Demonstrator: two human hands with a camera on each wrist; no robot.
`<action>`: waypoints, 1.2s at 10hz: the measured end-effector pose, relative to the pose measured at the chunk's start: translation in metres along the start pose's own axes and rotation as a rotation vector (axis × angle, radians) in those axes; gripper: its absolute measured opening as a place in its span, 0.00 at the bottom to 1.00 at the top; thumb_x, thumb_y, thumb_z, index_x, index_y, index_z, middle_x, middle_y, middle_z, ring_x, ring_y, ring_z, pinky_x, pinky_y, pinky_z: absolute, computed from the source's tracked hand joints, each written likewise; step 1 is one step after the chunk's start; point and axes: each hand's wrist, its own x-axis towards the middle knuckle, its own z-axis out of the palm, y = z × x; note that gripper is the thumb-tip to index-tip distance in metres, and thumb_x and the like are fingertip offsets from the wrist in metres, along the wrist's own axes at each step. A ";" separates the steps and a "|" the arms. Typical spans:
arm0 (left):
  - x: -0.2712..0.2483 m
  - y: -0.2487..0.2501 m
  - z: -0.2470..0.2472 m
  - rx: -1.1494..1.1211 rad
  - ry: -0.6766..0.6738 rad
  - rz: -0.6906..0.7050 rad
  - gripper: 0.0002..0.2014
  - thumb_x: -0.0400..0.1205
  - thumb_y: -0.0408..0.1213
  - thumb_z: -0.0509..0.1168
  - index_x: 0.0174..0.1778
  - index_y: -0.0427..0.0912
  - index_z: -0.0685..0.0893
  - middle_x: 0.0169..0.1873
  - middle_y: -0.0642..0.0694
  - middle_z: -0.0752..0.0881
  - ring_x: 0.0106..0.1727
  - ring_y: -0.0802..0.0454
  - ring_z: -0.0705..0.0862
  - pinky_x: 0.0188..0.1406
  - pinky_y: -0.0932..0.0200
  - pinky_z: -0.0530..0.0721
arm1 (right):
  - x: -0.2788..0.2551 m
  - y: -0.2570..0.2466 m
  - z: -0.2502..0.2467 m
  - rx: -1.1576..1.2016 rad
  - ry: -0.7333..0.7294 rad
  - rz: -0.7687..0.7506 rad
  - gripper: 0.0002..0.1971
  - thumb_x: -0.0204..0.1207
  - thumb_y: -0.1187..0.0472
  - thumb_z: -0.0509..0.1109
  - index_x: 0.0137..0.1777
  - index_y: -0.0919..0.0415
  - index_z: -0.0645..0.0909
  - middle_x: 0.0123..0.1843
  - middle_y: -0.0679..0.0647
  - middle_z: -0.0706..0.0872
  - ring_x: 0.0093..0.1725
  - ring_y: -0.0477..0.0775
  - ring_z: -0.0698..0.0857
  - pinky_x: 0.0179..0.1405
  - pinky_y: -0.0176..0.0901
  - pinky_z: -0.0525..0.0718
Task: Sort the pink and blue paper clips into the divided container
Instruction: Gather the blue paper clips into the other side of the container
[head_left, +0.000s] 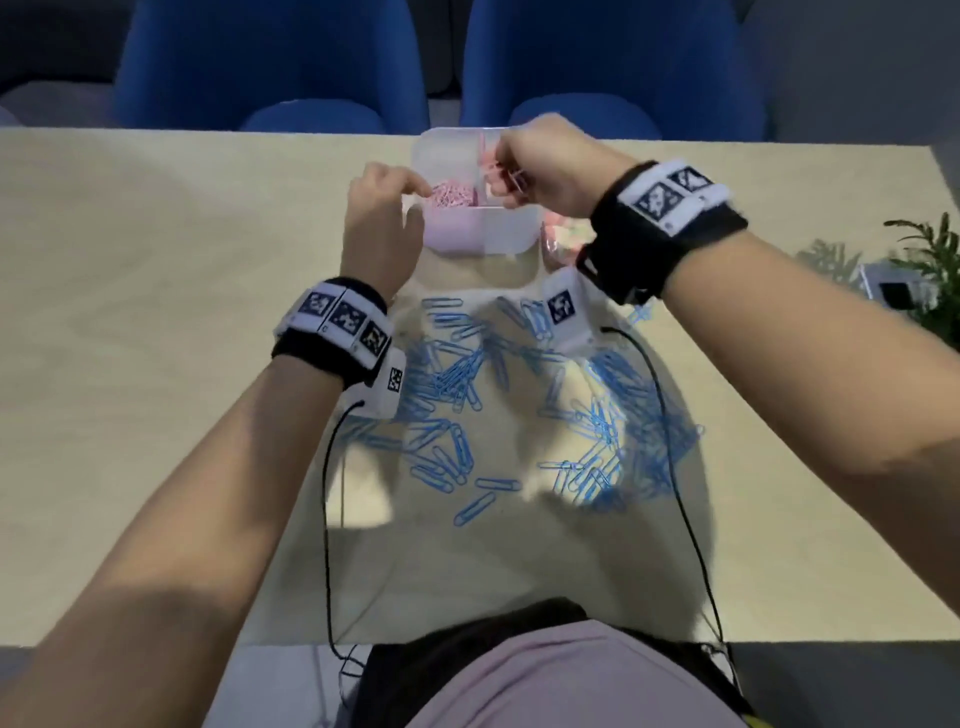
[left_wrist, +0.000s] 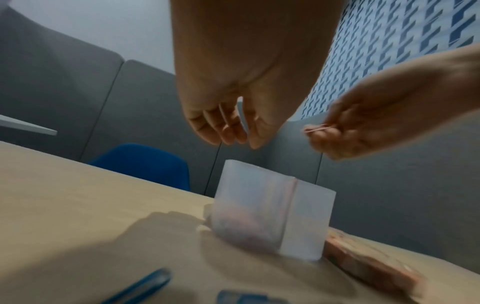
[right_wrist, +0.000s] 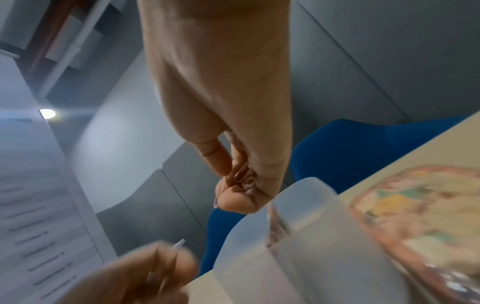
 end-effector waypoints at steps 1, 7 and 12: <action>-0.043 -0.014 -0.005 0.023 -0.177 -0.090 0.09 0.77 0.29 0.60 0.49 0.39 0.83 0.50 0.36 0.80 0.50 0.41 0.80 0.57 0.51 0.76 | 0.030 -0.012 0.025 0.027 0.041 0.024 0.15 0.79 0.71 0.47 0.32 0.61 0.66 0.26 0.54 0.68 0.20 0.50 0.67 0.24 0.39 0.68; -0.174 0.013 0.019 0.293 -0.647 0.294 0.24 0.78 0.51 0.51 0.63 0.46 0.82 0.70 0.36 0.76 0.63 0.33 0.78 0.55 0.41 0.81 | -0.118 0.169 -0.079 -0.768 0.178 0.035 0.08 0.75 0.65 0.67 0.51 0.67 0.85 0.45 0.58 0.88 0.49 0.58 0.85 0.50 0.45 0.78; -0.199 -0.013 -0.003 0.182 -0.400 -0.349 0.18 0.76 0.31 0.66 0.63 0.34 0.75 0.59 0.31 0.73 0.57 0.32 0.77 0.65 0.47 0.73 | -0.148 0.215 -0.022 -0.627 0.012 -0.259 0.09 0.72 0.71 0.69 0.51 0.67 0.85 0.48 0.59 0.85 0.46 0.55 0.80 0.41 0.30 0.71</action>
